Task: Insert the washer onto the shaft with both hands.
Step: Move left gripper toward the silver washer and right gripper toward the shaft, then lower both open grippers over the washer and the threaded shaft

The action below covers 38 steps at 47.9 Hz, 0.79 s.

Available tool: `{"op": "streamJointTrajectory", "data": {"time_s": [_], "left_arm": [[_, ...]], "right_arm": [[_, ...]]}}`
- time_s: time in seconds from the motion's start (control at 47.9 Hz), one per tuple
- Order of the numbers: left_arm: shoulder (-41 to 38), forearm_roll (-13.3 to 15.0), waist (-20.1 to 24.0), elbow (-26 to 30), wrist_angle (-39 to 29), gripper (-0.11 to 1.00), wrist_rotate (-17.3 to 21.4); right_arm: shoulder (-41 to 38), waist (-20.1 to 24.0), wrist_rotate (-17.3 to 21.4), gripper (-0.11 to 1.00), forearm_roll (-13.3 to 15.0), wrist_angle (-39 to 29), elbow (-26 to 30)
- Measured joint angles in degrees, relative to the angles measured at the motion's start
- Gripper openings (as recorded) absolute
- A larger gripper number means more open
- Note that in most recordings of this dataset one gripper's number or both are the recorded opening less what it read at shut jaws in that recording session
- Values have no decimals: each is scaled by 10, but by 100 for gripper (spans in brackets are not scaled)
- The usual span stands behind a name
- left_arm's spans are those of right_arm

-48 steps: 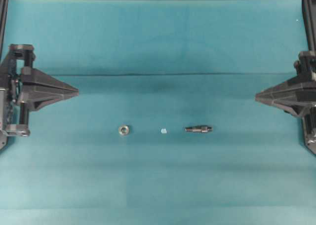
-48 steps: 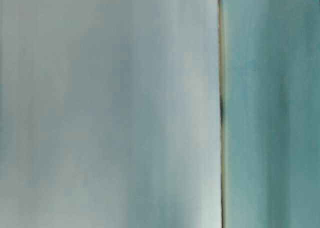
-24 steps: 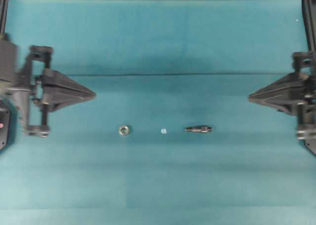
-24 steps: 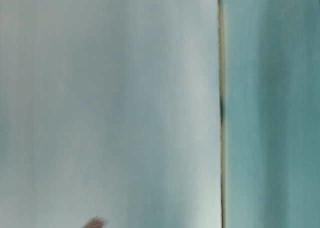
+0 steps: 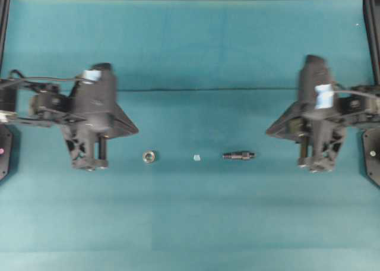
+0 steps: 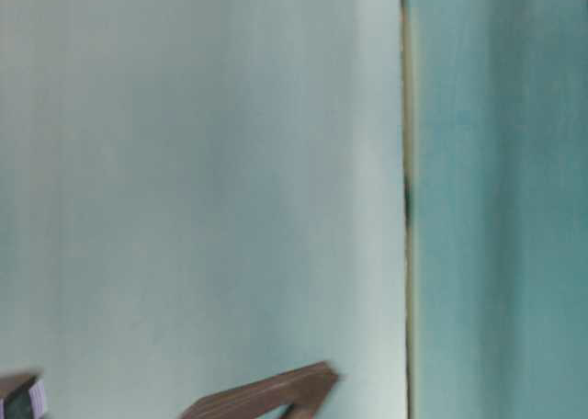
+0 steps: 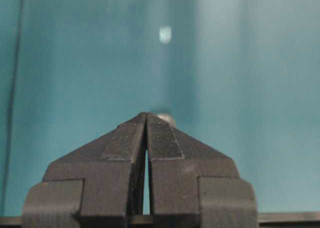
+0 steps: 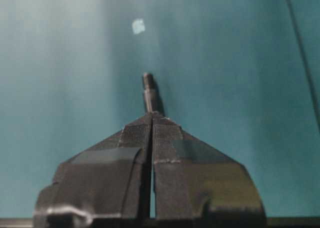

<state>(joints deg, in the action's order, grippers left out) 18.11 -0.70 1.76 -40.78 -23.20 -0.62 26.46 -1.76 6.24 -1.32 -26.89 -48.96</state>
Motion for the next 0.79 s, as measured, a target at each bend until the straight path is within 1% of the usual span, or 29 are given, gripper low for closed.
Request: {"op": "streamJointTrajectory", "data": {"time_s": [0.146,0.313,0.501,0.69,0.752,0.794], "left_arm": [[-32,0,-3,10,-12,3,1],[-51,-1,-4,13,-18,3,3],[-67,-1,-11,13,-24,3,0],[-79,-1,-16,13,-22,4,0],[-84,-1,-16,13,-20,10,-2],[-88,-1,-15,13,-19,18,1]], "right_arm": [[-42,10,-2,-10,13,-29,28],[-83,22,-18,-10,16,-62,52],[-119,27,-32,-10,16,-64,63],[-132,28,-33,-9,16,-58,68],[-134,29,-33,-9,16,-56,68],[-135,28,-33,-7,16,-53,68]]}}
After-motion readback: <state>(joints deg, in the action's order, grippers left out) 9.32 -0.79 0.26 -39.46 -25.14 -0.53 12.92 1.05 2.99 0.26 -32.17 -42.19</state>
